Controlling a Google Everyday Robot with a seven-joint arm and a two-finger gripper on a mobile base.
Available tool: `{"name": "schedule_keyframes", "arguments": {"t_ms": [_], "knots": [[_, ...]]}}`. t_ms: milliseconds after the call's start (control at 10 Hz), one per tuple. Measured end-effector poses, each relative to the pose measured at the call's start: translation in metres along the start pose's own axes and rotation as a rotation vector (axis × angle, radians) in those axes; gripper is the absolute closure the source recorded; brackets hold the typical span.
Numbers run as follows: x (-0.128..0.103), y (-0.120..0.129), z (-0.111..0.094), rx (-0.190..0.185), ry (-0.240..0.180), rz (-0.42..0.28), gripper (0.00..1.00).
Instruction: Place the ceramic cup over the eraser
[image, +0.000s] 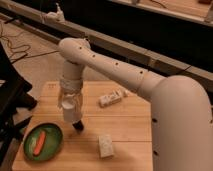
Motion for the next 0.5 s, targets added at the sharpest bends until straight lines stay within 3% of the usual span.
{"name": "schedule_keyframes", "arguments": {"t_ms": [500], "knots": [[0.027,0.001,0.022,-0.01,-0.036,0.028,1.0]]}}
